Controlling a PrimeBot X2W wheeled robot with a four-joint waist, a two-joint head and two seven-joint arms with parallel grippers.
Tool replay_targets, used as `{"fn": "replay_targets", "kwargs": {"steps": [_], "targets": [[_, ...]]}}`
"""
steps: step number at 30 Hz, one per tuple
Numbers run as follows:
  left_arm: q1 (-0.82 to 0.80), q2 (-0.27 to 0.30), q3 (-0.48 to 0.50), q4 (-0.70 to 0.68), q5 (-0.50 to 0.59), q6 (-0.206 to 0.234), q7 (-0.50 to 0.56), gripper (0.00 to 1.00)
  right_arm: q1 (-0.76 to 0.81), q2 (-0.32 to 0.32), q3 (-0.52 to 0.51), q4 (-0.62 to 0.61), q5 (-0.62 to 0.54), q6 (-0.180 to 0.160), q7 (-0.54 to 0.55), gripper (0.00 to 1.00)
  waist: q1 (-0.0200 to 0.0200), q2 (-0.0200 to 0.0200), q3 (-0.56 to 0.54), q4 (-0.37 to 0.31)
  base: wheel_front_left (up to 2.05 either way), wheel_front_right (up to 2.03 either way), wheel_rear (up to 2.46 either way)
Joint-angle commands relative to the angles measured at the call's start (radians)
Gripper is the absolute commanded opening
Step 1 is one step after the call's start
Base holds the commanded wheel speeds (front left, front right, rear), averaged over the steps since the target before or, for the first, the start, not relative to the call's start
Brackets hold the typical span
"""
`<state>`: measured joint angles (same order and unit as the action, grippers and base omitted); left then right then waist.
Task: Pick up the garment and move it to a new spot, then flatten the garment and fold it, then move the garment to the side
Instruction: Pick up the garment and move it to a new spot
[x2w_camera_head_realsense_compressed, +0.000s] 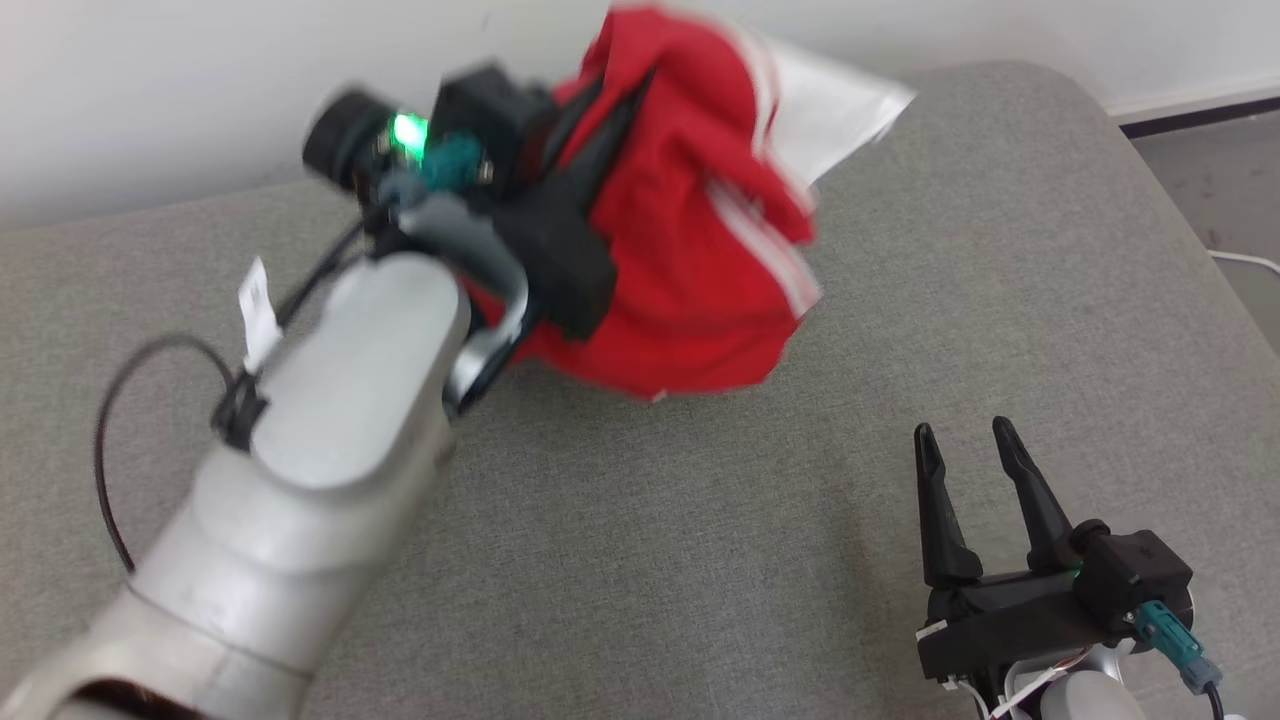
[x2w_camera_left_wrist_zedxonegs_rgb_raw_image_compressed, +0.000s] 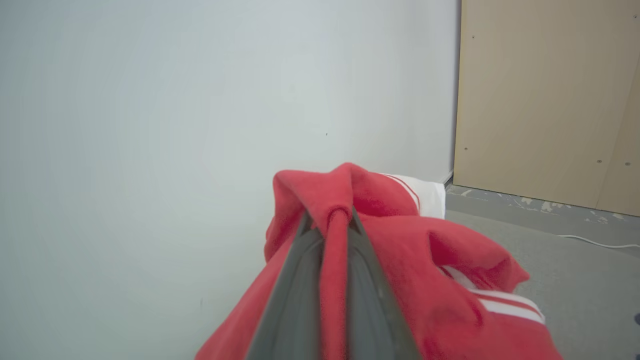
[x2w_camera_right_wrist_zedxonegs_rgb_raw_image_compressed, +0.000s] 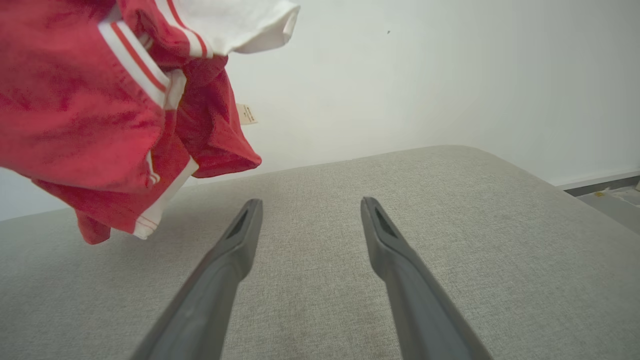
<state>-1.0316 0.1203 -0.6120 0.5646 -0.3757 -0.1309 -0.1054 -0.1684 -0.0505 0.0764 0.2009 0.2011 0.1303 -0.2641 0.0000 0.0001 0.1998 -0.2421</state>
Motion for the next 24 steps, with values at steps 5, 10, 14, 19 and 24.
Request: {"fn": "replay_targets", "kwargs": {"steps": [5,10,14,19,24], "targets": [[-0.199,0.021,-0.020,-0.043,-0.037,0.002,0.017,0.00,0.007,0.000,0.013,0.010,0.016,0.001,-0.001,1.00,0.0000,-0.0001,-0.018,0.011,0.00,0.00,0.00],[-0.324,0.041,-0.012,-0.070,-0.098,0.002,0.028,0.00,0.008,0.001,0.022,0.020,0.029,0.001,-0.001,1.00,0.0000,-0.0001,-0.022,0.005,0.00,0.00,0.00],[-0.353,0.054,-0.011,-0.078,-0.129,0.002,0.033,0.00,0.012,0.000,0.022,0.023,0.034,0.001,-0.001,1.00,0.0000,-0.0001,-0.024,0.003,0.00,0.00,0.00],[-0.319,0.071,-0.023,-0.064,-0.152,0.002,0.027,0.00,0.012,0.000,0.015,0.023,0.036,0.001,-0.001,1.00,0.0000,-0.0001,-0.021,0.009,0.00,0.00,0.00],[-0.238,0.059,-0.044,-0.042,-0.163,0.005,0.006,0.00,-0.002,0.001,0.017,0.026,0.031,0.001,-0.001,1.00,0.0000,-0.0001,-0.014,0.020,0.00,0.00,0.00]]}}
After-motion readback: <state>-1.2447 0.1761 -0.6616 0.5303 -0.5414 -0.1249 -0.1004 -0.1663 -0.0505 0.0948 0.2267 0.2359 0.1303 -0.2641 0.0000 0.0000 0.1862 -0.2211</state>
